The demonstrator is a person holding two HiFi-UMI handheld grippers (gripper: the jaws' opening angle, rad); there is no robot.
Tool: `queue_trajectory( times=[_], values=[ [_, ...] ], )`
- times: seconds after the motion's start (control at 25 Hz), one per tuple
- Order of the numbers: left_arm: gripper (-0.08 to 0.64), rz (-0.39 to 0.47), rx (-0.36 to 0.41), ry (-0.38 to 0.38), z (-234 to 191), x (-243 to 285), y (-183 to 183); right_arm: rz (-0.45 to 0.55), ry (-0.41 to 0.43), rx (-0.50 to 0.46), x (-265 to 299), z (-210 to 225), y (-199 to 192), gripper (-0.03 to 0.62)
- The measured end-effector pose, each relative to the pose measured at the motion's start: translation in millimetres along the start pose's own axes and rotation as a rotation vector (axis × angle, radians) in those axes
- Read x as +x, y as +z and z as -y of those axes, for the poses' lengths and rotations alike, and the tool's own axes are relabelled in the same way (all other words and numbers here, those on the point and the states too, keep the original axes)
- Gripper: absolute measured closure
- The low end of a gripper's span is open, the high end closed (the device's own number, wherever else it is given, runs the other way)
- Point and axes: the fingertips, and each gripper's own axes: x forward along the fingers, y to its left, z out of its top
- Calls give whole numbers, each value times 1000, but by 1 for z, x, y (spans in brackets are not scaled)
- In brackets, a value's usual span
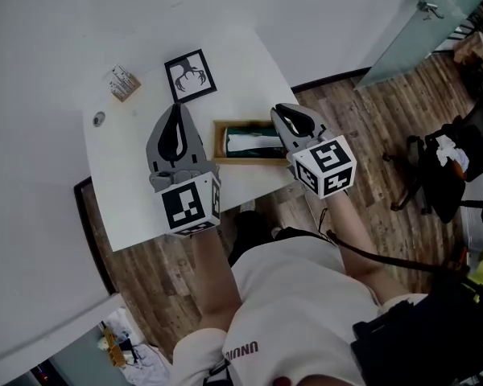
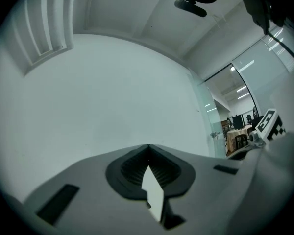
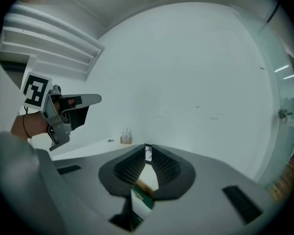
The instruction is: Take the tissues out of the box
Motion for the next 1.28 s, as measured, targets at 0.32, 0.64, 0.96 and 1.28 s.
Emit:
queue_trajectory(
  times=[0.32,0.64,0.96,1.28],
  values=[
    [548,-38,-30,-50,2,21,-26,-149,54,-54,22,-2,-31,455],
    [548,-96,-60,-80,-1,34,-53,-321,216,-164,35,-26,-68,360],
    [548,-126,-102,-111,-2,46,-67,-477,327,-258,43,-39,-100,328],
    [548,-181,-117,-157,3,55,-86,-569,417,-310,45,-46,-119,287]
  ],
)
